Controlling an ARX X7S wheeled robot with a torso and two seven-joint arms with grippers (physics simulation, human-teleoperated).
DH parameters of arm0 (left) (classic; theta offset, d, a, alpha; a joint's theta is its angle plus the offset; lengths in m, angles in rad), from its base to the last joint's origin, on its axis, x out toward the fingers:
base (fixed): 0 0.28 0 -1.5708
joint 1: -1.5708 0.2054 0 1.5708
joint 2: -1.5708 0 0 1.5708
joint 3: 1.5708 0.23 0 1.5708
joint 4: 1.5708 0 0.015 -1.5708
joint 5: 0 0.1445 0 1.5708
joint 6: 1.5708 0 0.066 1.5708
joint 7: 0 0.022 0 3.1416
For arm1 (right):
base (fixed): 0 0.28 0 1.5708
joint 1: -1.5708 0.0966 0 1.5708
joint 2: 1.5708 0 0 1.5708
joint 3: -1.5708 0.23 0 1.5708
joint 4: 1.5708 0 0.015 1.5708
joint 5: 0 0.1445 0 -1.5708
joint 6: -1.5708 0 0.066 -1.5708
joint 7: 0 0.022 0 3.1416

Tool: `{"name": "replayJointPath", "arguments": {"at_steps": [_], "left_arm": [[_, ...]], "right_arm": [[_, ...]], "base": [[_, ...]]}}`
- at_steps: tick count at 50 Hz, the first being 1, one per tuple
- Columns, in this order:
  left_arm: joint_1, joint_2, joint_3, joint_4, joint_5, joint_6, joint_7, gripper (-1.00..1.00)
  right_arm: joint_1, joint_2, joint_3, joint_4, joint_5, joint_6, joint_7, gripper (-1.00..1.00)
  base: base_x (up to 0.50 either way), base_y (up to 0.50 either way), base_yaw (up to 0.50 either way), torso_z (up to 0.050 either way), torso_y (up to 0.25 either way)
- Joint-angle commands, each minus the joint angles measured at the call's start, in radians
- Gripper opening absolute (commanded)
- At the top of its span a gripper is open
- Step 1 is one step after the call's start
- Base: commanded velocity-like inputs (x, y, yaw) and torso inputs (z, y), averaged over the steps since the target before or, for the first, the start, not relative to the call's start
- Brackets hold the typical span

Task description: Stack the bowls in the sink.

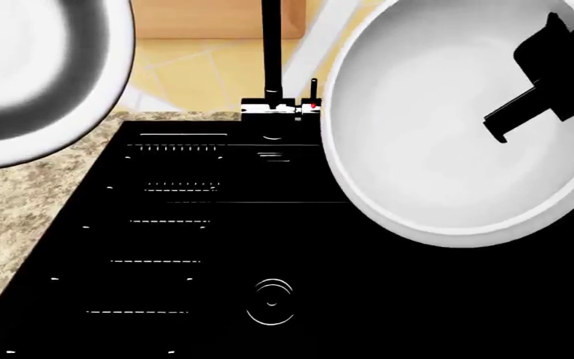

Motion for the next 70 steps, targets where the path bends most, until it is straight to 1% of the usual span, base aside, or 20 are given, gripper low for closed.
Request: {"name": "replayJointPath", "arguments": {"at_steps": [1, 20, 37, 55, 70], "left_arm": [[-0.019, 0.002, -0.010, -0.006, 0.008, 0.003, -0.003, -1.00], [-0.015, 0.006, -0.013, -0.006, 0.008, 0.001, -0.005, -1.00], [-0.003, -0.004, -0.020, -0.004, 0.015, 0.005, 0.006, -1.00], [-0.004, -0.002, -0.025, -0.004, 0.009, 0.003, 0.000, -1.00], [0.001, -0.004, -0.030, -0.002, 0.009, 0.004, 0.001, -1.00]], "right_arm": [[-0.008, -0.031, -0.022, 0.004, -0.028, 0.007, -0.009, -1.00], [-0.047, -0.078, -0.044, -0.001, -0.079, -0.009, -0.040, -1.00], [-0.110, -0.131, -0.022, 0.004, -0.187, -0.035, -0.129, -1.00], [-0.129, -0.151, -0.051, -0.016, -0.177, -0.054, -0.121, -1.00], [-0.159, -0.176, -0.064, -0.021, -0.204, -0.073, -0.140, -1.00]], "base": [[0.00, 0.00, 0.00, 0.010, 0.000], [0.00, 0.00, 0.00, 0.000, 0.001], [0.00, 0.00, 0.00, 0.000, 0.001], [0.00, 0.00, 0.00, 0.001, 0.001], [0.00, 0.00, 0.00, 0.000, 0.000]]}}
